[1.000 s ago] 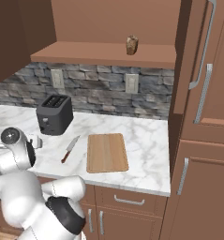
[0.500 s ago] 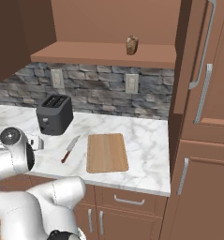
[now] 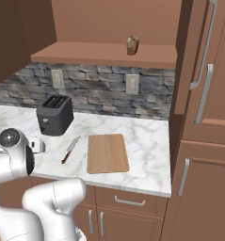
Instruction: Pick the bread, place it on the cutting board, pick the jam, place it on the counter, and close the cabinet.
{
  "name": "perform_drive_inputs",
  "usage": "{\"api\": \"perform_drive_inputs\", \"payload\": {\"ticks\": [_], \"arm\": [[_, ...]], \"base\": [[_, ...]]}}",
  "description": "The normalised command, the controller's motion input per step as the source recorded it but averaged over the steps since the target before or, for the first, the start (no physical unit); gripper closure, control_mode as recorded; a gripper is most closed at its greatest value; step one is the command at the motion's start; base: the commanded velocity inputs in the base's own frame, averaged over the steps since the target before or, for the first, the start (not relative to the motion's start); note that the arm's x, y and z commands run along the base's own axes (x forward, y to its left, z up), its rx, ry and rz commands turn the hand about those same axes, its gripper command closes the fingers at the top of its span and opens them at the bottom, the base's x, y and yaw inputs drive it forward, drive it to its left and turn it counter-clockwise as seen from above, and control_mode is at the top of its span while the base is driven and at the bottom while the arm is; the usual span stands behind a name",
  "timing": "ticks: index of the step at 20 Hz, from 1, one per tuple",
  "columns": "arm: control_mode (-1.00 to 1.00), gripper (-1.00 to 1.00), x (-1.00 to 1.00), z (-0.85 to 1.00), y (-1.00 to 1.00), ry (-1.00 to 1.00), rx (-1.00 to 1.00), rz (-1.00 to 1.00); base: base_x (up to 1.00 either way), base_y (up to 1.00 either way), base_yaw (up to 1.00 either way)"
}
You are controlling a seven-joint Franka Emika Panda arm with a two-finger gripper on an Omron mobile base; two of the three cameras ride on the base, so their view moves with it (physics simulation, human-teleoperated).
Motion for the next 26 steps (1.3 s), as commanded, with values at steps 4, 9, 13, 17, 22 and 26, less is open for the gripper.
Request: {"api": "perform_drive_inputs", "payload": {"ticks": [4,9,13,17,22,26], "arm": [[-1.0,-1.0,-0.18,0.11,-0.31,0.0,0.0,0.0],[-1.0,-1.0,-0.15,0.09,-0.3,0.0,0.0,0.0],[-1.0,-1.0,-0.17,0.08,-0.3,0.0,0.0,0.0],[-1.0,-1.0,-0.23,0.09,-0.35,0.0,0.0,0.0],[-1.0,-1.0,-0.26,0.06,-0.39,0.0,0.0,0.0],[-1.0,-1.0,-0.27,0.04,-0.33,0.0,0.0,0.0]], "base": [[0.0,0.0,0.0],[0.0,0.0,0.0],[0.0,0.0,0.0],[0.0,0.0,0.0],[0.0,0.0,0.0],[0.0,0.0,0.0]]}}
